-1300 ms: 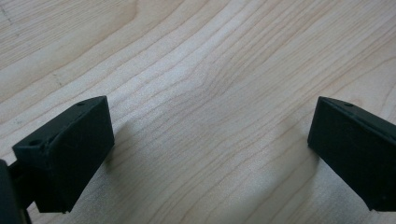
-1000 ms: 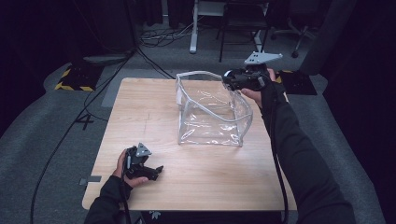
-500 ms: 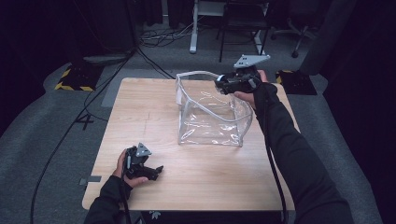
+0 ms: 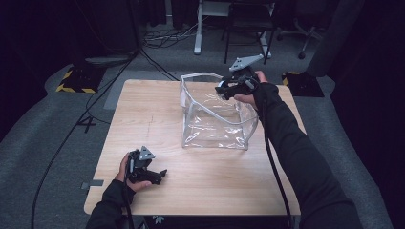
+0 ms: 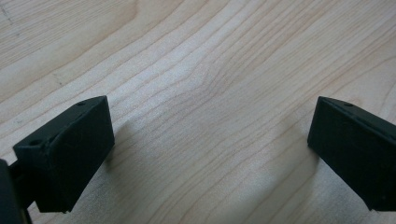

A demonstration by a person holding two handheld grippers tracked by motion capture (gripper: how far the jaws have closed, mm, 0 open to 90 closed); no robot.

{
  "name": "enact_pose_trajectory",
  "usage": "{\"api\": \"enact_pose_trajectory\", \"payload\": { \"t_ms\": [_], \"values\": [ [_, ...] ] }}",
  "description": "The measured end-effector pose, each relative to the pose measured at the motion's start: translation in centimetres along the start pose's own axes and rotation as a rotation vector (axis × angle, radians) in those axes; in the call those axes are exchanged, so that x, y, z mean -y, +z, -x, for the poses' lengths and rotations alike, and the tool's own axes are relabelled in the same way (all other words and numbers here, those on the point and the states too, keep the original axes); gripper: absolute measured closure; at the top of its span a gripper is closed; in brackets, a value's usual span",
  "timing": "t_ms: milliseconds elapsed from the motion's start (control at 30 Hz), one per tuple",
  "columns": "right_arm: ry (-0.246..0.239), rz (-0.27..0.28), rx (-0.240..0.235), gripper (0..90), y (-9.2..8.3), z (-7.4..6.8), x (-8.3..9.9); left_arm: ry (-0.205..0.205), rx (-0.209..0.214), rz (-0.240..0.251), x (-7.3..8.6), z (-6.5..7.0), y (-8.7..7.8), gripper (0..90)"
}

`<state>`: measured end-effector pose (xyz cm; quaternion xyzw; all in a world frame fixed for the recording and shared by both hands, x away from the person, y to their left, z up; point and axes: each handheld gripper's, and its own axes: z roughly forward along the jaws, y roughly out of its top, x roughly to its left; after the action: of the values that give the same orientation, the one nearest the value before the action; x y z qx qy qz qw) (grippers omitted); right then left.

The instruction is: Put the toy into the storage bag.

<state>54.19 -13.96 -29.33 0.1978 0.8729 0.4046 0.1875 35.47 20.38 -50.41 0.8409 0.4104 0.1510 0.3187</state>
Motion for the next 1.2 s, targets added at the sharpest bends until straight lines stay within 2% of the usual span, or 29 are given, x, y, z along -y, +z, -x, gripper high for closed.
{"api": "enact_pose_trajectory", "payload": {
  "t_ms": [467, 833, 1000, 1200],
  "values": [
    [-0.046, -0.162, -0.035, 48.7, 1.0, -0.7, -0.1, -0.004, 0.005, -0.002, 0.0, 0.0, 0.0, 0.7],
    [-0.08, -0.222, -0.066, 48.7, 1.2, -1.1, 0.6, -0.002, 0.005, -0.003, 0.0, 0.0, 0.0, 0.7],
    [-0.088, -0.255, -0.068, 48.7, 0.7, -1.2, 0.7, -0.001, 0.006, -0.005, 0.0, 0.0, 0.0, 0.7],
    [-0.098, -0.27, -0.077, 48.7, 0.2, -1.1, 1.1, -0.005, 0.005, 0.001, 0.0, 0.0, 0.0, 0.7]
  ]
}}
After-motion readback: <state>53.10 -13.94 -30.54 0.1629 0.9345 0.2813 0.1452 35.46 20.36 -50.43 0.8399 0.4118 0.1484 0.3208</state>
